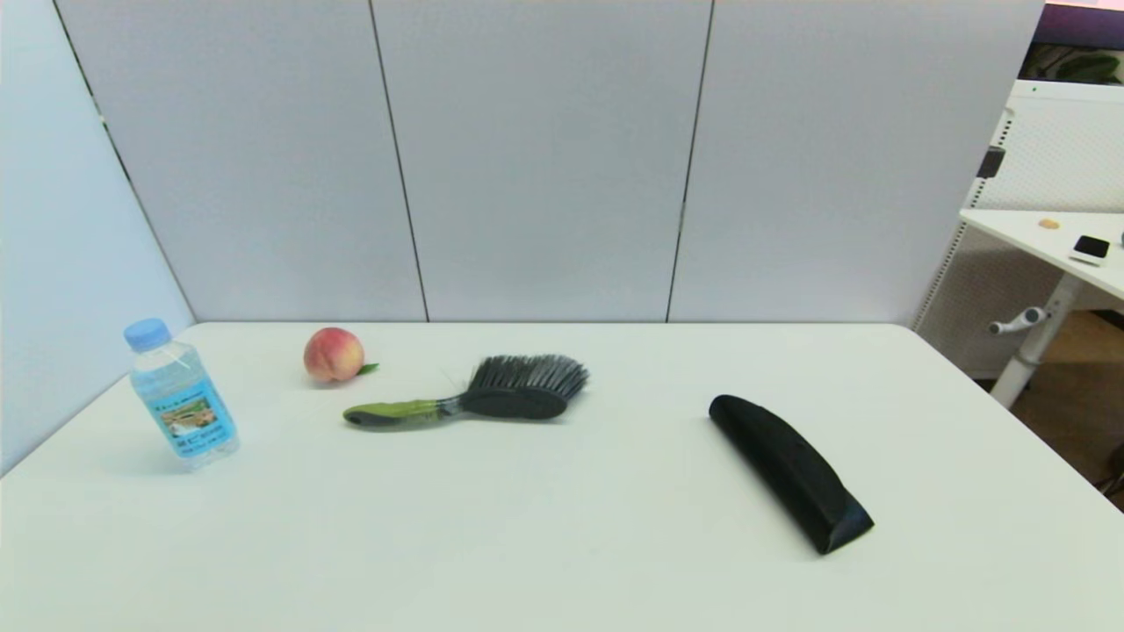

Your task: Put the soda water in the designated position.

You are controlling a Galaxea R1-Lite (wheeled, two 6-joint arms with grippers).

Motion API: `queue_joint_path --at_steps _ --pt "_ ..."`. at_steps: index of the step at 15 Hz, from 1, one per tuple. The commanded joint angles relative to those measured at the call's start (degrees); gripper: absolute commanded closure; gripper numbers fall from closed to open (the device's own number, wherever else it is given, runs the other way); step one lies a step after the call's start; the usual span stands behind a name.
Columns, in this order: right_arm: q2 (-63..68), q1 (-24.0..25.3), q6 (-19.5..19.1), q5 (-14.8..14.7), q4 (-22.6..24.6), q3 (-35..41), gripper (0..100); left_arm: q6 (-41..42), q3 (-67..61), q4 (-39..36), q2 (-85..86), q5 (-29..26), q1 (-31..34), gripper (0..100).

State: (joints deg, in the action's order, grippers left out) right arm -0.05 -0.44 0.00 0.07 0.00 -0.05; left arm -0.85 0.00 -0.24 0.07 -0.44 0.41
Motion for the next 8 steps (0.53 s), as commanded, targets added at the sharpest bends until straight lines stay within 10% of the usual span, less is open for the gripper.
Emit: queue_joint_path --at_steps 1,8 --pt "0.0 0.0 0.0 0.0 0.0 0.0 0 0.0 0.0 0.0 -0.1 0.0 0.0 0" --pt "0.0 0.0 0.0 0.0 -0.1 0.0 0 0.0 0.0 0.0 -0.1 0.0 0.0 0"
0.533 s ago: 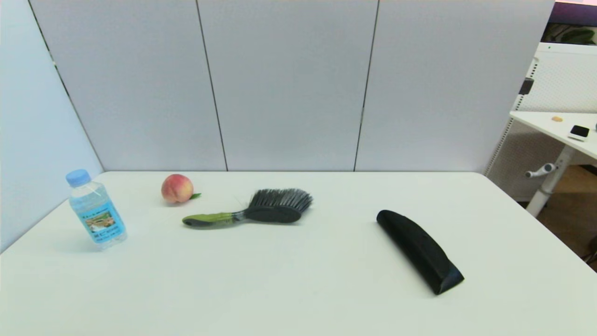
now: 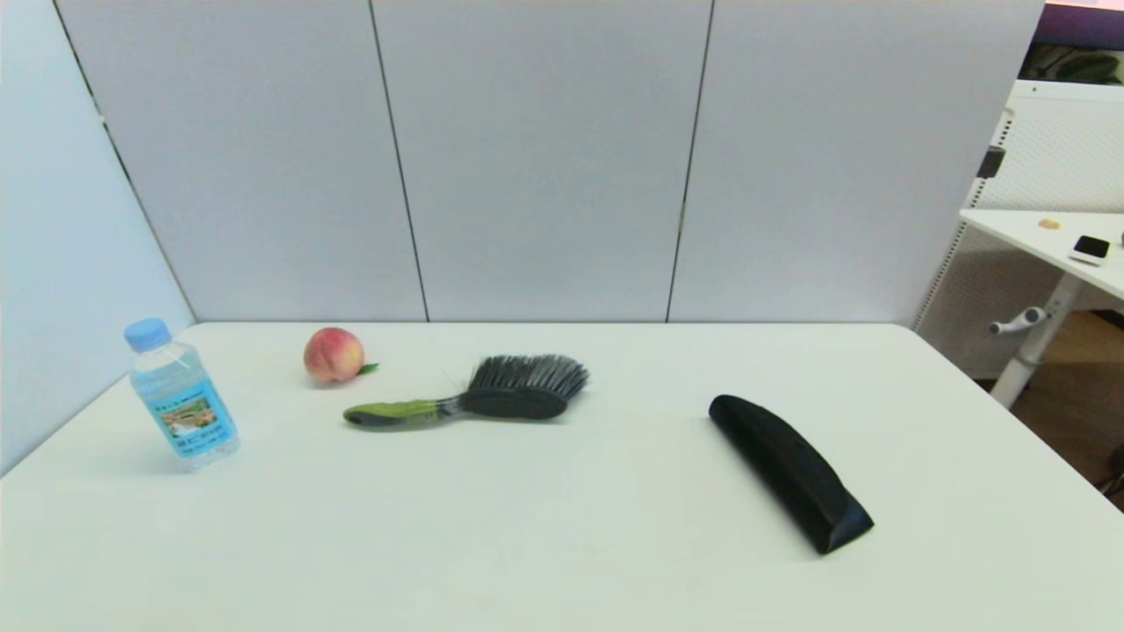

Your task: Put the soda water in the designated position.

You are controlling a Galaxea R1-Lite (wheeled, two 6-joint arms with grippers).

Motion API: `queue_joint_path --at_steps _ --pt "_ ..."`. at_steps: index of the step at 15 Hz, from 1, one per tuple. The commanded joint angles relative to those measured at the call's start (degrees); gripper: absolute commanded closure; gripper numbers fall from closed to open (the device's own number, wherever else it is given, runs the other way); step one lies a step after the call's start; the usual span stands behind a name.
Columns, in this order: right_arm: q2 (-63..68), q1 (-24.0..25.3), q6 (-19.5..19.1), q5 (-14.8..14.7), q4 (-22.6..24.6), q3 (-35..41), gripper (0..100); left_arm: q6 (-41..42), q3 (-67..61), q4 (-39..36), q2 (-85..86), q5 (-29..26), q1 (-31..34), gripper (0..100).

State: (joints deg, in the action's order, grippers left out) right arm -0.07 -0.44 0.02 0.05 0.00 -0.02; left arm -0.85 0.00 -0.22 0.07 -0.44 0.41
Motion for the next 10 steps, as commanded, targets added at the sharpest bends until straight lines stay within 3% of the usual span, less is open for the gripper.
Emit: queue_joint_path --at_steps 1,7,10 --pt "0.1 0.0 0.0 0.0 0.0 -0.1 0 0.0 0.0 0.0 -0.1 0.0 0.0 0" --pt "0.1 0.0 0.0 0.0 0.0 -0.1 0 -2.4 0.0 -0.2 -1.0 1.8 0.0 0" --pt "0.1 0.0 0.0 0.0 0.0 0.0 0 -2.6 4.9 -3.1 -9.3 2.9 0.5 0"
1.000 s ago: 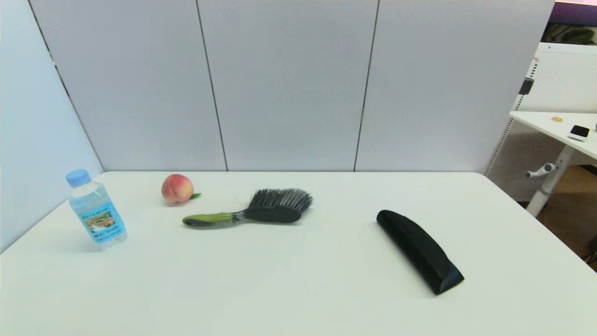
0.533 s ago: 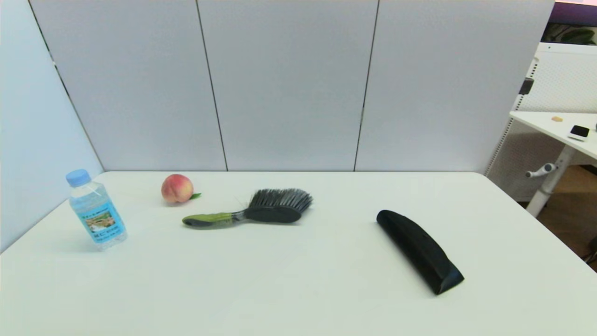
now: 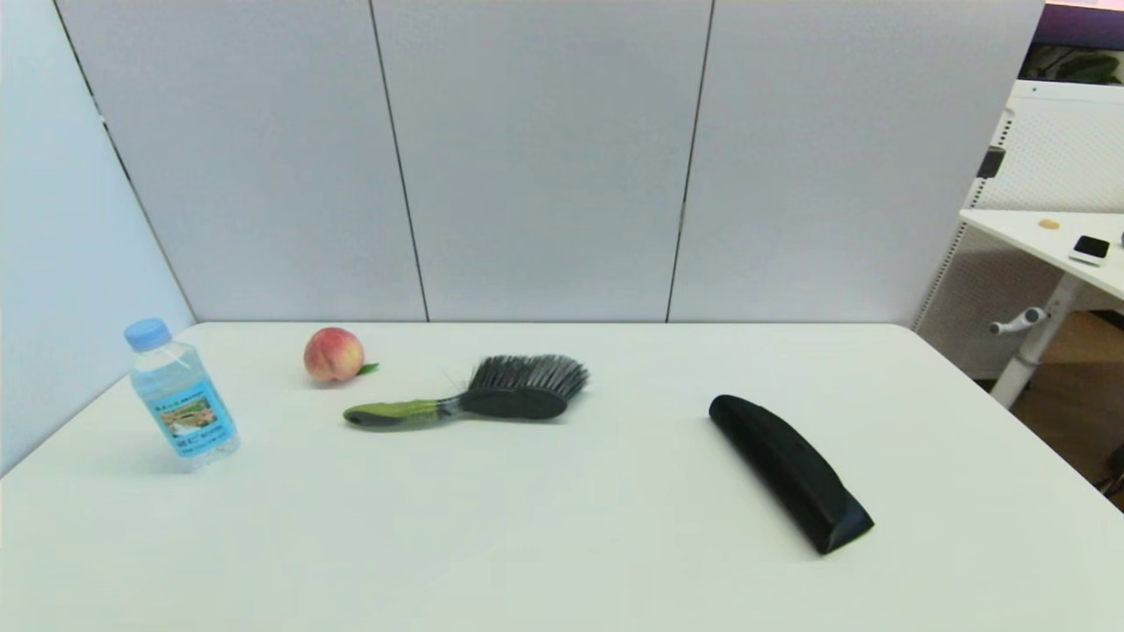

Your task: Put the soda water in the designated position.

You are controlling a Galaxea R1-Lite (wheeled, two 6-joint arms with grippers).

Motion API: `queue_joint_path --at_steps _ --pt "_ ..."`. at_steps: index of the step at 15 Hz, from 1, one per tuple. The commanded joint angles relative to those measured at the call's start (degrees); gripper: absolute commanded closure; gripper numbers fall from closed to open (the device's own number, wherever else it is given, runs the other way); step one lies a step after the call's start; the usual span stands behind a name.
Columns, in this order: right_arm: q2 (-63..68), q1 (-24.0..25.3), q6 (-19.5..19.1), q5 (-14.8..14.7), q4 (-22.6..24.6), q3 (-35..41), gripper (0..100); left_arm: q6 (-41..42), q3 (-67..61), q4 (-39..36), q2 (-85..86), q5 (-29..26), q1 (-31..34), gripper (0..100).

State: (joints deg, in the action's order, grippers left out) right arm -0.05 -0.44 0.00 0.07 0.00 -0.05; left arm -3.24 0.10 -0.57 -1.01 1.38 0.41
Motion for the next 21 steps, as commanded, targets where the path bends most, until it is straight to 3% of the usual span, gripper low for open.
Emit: queue_joint_path --at_steps 1,3,8,12,14,18,21 --pt "0.0 -0.1 0.0 0.0 0.0 0.0 0 0.0 8.4 -3.6 -12.8 3.7 1.9 0" --pt "0.0 0.0 0.0 0.0 0.0 0.0 0 0.5 19.2 -4.5 -24.2 8.6 6.0 0" --pt "0.0 0.0 0.0 0.0 0.0 0.0 0 0.2 43.1 -1.4 -46.1 11.5 10.7 0" --pt "0.0 0.0 0.0 0.0 0.0 0.0 0 0.3 49.5 -5.1 -61.0 11.0 13.0 0" --pt "0.0 0.0 0.0 0.0 0.0 0.0 0 1.8 49.1 -11.8 -66.9 1.1 13.1 0" --pt "0.0 0.0 0.0 0.0 0.0 0.0 0 7.9 45.1 -15.8 -72.7 -17.5 15.8 0" --pt "0.0 0.0 0.0 0.0 0.0 0.0 0 13.5 35.7 -25.9 -75.8 -24.4 19.6 0"
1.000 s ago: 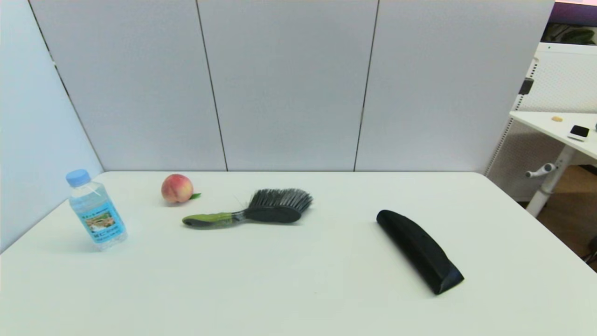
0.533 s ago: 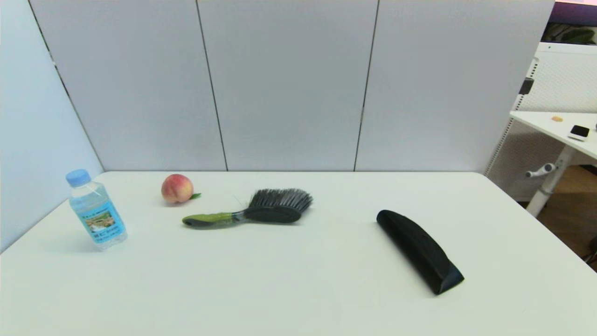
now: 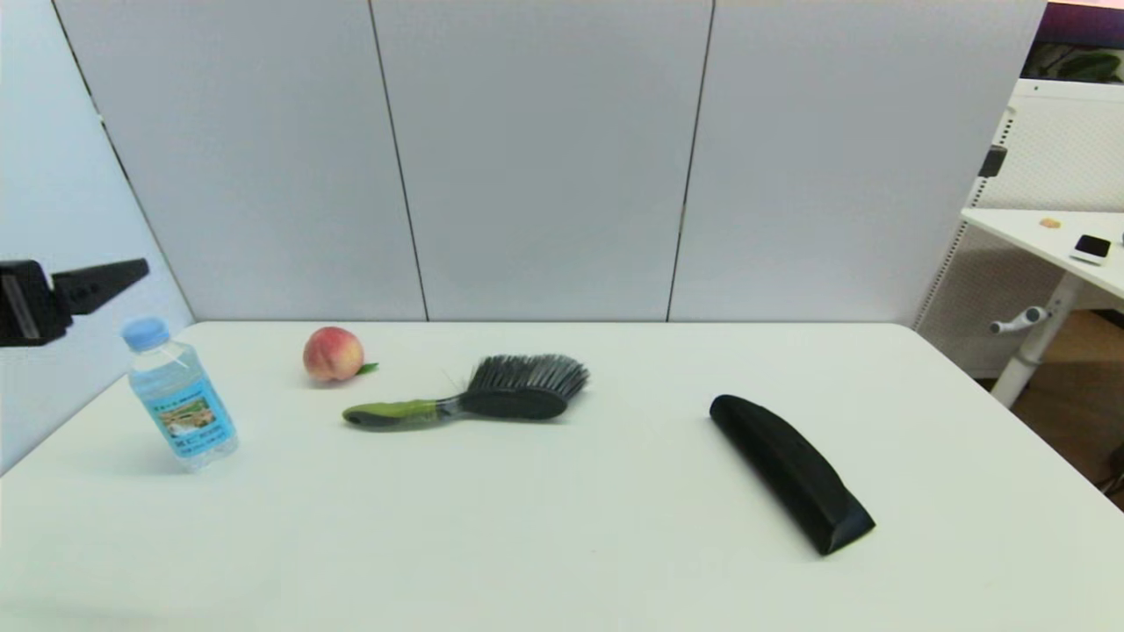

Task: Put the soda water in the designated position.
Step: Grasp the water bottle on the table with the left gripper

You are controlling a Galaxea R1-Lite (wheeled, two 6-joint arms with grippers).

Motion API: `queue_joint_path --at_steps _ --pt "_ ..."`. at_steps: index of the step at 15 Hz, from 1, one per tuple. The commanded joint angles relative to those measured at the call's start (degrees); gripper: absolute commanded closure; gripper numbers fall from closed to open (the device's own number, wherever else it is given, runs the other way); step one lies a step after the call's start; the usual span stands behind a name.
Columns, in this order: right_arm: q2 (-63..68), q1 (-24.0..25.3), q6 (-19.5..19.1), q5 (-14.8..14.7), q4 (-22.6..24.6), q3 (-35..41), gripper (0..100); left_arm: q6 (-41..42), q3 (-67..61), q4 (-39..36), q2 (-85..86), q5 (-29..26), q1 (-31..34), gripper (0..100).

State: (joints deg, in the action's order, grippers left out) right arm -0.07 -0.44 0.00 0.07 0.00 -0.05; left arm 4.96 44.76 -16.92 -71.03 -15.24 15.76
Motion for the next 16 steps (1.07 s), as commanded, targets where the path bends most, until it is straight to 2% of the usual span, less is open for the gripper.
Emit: queue_joint_path --at_steps 1,5,7,10,14,16 --pt "0.1 0.0 0.0 -0.1 0.0 0.0 0 7.7 -12.2 -12.7 -6.7 -9.0 6.6 0" --pt "0.1 0.0 0.0 0.0 0.0 0.0 0 10.9 -18.1 -23.2 -12.9 -9.7 10.7 0" --pt "0.1 0.0 0.0 0.0 0.0 0.0 0 10.3 -18.1 -23.9 -14.9 -10.1 11.7 0" --pt "0.1 0.0 0.0 0.0 0.0 0.0 0 10.5 -18.1 -25.0 -17.6 -13.9 11.7 0" --pt "0.1 0.0 0.0 0.0 0.0 0.0 0 10.6 -18.2 -33.4 -24.7 -15.0 11.4 0" --pt "0.1 0.0 0.0 0.0 0.0 0.0 0 10.5 -18.2 -34.8 -26.5 -15.1 11.4 0"
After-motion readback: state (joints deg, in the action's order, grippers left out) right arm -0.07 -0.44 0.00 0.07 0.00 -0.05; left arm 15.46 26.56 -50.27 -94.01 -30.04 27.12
